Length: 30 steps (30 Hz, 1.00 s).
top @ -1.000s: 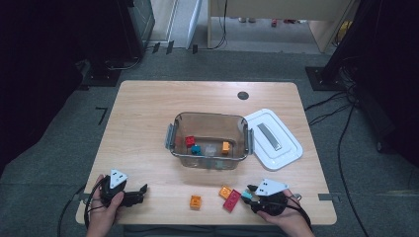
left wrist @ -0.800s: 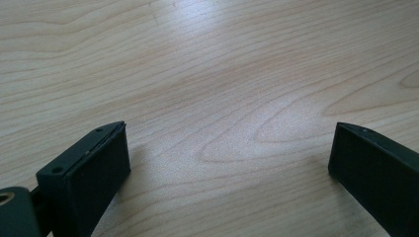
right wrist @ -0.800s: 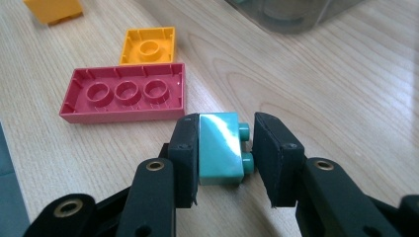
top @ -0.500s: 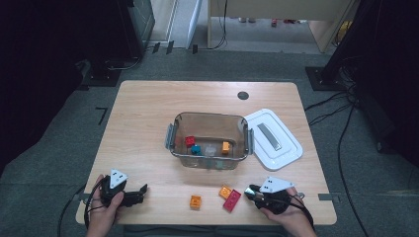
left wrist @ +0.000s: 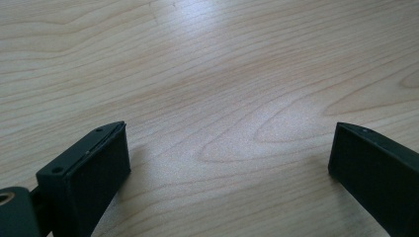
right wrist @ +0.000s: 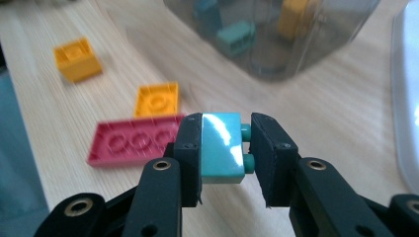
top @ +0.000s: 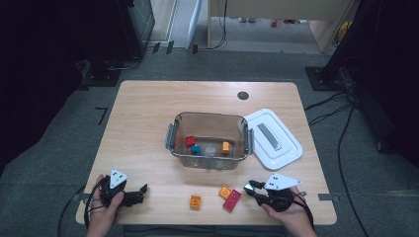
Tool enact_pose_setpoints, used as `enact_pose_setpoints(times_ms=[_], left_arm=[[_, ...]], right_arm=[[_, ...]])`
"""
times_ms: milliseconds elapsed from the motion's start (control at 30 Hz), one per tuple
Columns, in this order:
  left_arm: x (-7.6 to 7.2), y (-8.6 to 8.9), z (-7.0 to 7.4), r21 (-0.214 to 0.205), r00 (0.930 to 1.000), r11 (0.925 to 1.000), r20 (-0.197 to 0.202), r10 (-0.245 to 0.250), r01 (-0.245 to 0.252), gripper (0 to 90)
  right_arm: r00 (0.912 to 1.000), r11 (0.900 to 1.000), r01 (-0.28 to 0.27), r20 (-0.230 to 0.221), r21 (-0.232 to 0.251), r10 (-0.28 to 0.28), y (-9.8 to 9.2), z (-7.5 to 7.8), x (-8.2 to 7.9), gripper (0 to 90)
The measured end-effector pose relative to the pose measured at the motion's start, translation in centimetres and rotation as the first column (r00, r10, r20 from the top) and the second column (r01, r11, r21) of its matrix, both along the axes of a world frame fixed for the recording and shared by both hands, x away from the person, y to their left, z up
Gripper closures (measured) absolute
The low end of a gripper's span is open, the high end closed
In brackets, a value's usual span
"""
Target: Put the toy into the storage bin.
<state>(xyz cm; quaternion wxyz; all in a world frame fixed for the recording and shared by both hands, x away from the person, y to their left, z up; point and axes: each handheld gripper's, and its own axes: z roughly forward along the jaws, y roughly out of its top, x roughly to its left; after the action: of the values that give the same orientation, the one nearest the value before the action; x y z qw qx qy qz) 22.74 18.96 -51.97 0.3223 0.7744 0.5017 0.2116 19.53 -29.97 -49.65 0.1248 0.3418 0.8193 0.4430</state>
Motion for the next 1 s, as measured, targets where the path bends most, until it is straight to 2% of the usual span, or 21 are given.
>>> enact_pose_setpoints(times_ms=[33, 233, 300, 367, 500, 533, 567, 600, 733, 1000], left_arm=[[0.0, 0.0, 0.0, 0.000, 1.0000, 1.0000, 0.000, 0.000, 0.000, 2.1], [0.0, 0.0, 0.0, 0.000, 1.0000, 1.0000, 0.000, 0.000, 0.000, 2.1], [0.0, 0.0, 0.0, 0.000, 1.0000, 1.0000, 0.000, 0.000, 0.000, 2.1], [0.0, 0.0, 0.0, 0.000, 1.0000, 1.0000, 0.000, 0.000, 0.000, 2.1], [0.0, 0.0, 0.0, 0.000, 1.0000, 1.0000, 0.000, 0.000, 0.000, 2.1], [0.0, 0.0, 0.0, 0.000, 1.0000, 1.0000, 0.000, 0.000, 0.000, 2.1], [0.0, 0.0, 0.0, 0.000, 1.0000, 1.0000, 0.000, 0.000, 0.000, 2.1], [0.0, 0.0, 0.0, 0.000, 1.0000, 1.0000, 0.000, 0.000, 0.000, 2.1], [0.0, 0.0, 0.0, 0.000, 1.0000, 1.0000, 0.000, 0.000, 0.000, 2.1], [0.0, 0.0, 0.0, -0.001, 1.0000, 1.0000, 0.001, 0.001, -0.001, 2.1]], right_arm=[[0.9999, 1.0000, -0.003, 0.013, 0.005, 0.003, 0.1, 0.7, 0.0, 67.7], [0.9990, 0.9997, -0.009, 0.045, 0.023, 0.008, 0.3, 2.4, 0.0, 67.6], [0.9985, 0.9982, -0.007, 0.055, 0.059, 0.004, 0.2, 3.6, 0.2, 67.7], [0.9983, 0.9977, -0.002, 0.058, 0.068, -0.002, 0.2, 4.1, 0.3, 67.7], [0.9959, 0.9941, -0.004, 0.091, 0.109, -0.006, 0.0, 6.2, 0.7, 67.7], [0.9959, 0.9941, -0.004, 0.091, 0.109, -0.006, 0.0, 6.2, 0.7, 67.7], [0.9943, 0.9929, -0.006, 0.106, 0.119, -0.007, 0.1, 7.1, 0.9, 67.7], [0.9943, 0.9929, -0.006, 0.106, 0.119, -0.007, 0.1, 7.1, 0.9, 67.7], [0.9912, 0.9898, -0.008, 0.132, 0.142, -0.010, 0.3, 8.9, 1.5, 67.7], [0.9852, 0.9880, -0.020, 0.172, 0.153, -0.007, 1.0, 11.1, 2.4, 67.7]])
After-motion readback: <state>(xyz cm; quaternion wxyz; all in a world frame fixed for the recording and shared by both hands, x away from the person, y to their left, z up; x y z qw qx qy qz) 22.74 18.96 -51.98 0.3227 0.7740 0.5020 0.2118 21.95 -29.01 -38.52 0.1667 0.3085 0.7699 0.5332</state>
